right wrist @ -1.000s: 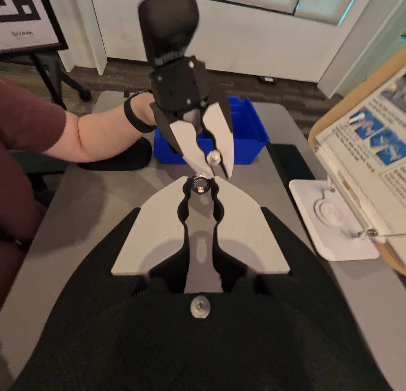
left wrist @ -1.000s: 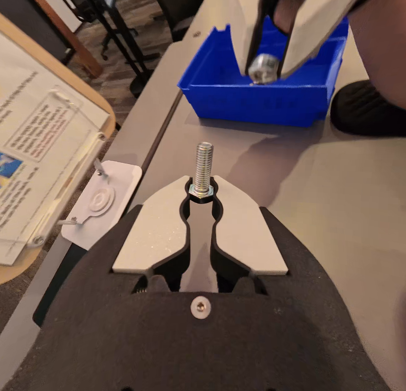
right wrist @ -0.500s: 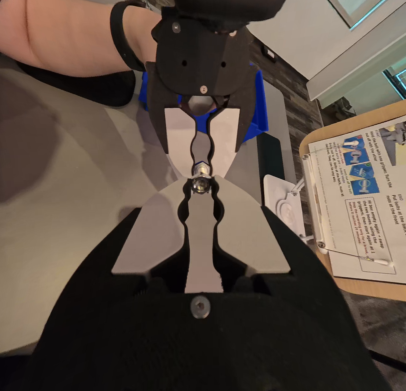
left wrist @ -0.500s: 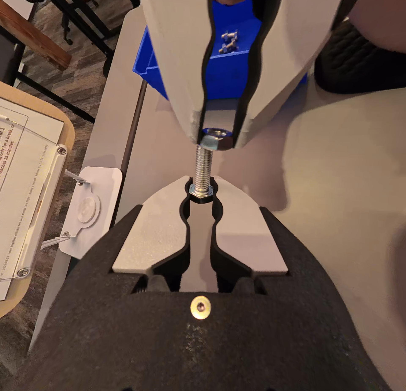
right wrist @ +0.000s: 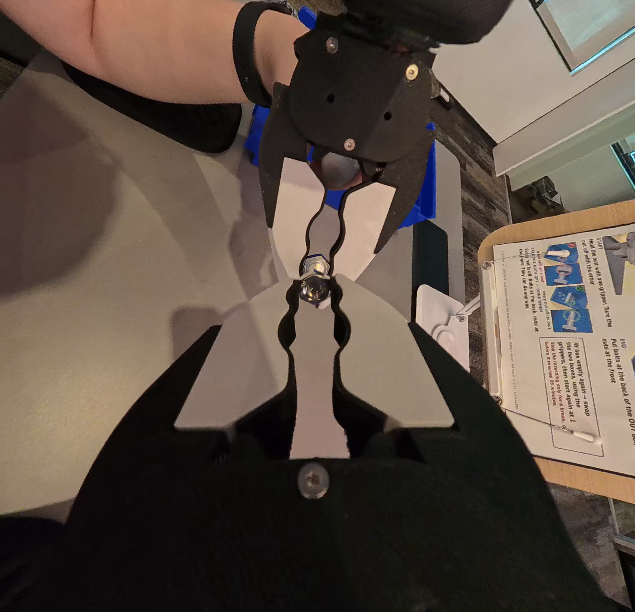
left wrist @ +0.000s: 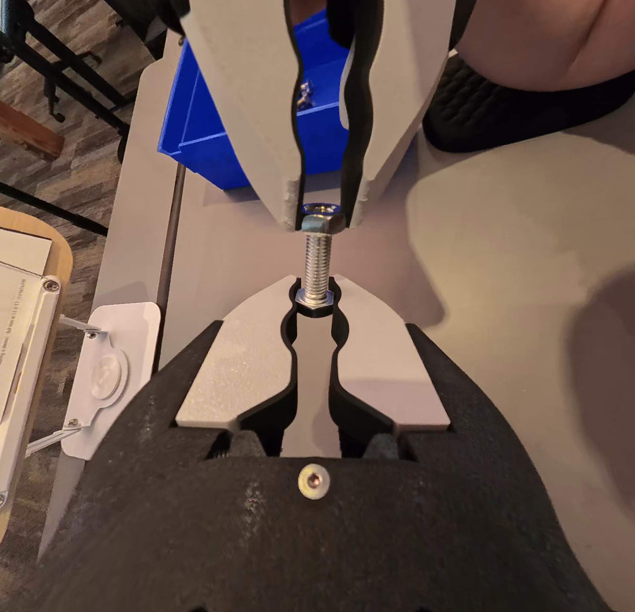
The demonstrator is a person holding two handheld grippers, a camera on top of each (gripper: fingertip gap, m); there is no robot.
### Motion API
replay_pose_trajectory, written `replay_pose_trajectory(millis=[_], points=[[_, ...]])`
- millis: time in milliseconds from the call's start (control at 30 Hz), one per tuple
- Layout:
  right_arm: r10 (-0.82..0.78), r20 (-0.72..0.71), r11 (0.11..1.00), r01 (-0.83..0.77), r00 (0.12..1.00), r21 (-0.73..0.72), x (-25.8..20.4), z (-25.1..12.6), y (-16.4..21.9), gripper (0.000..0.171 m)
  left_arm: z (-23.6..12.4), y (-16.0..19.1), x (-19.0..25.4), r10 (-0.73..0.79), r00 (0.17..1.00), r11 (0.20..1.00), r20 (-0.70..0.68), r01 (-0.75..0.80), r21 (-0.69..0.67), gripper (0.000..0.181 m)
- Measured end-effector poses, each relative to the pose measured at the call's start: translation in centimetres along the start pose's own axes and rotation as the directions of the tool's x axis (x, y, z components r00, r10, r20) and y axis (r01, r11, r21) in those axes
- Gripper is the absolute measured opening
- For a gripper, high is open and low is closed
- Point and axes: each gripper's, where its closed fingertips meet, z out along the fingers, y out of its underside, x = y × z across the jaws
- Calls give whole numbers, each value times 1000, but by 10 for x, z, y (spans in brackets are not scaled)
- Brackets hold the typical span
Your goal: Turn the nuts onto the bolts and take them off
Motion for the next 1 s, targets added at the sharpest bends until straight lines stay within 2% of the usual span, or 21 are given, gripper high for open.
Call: replay_pose_trajectory(millis=[200,267,367,500,700,800,1000], points=[[-18,25,999,19,1000,-36,-7,3,2,18,3,4,7,25,999,999,-23,-26,-37,14],[20,12,999,-20,1000,-41,-3,4,2,18,3,3,5,10,1000,1000,-25,-11,-23,14],[191,5,981,-191,982,-47,6,7,3,18,2,6,-3,-10,1000,999,19,11,-35,14],[400,-32,914,-401,916,-55,20,12,8,18,-1,13,-18,-63,993,994,101,71,-81,14],[676,-17,737,-676,737,3,32,15,11,18,-5,18,-32,-93,977,987,194,117,-114,14],[712,-14,702,-712,702,29,36,16,11,18,-7,19,-36,-97,969,984,227,127,-124,14],[677,-34,736,-674,735,59,40,15,6,18,-10,17,-37,-135,968,984,211,155,-82,14]])
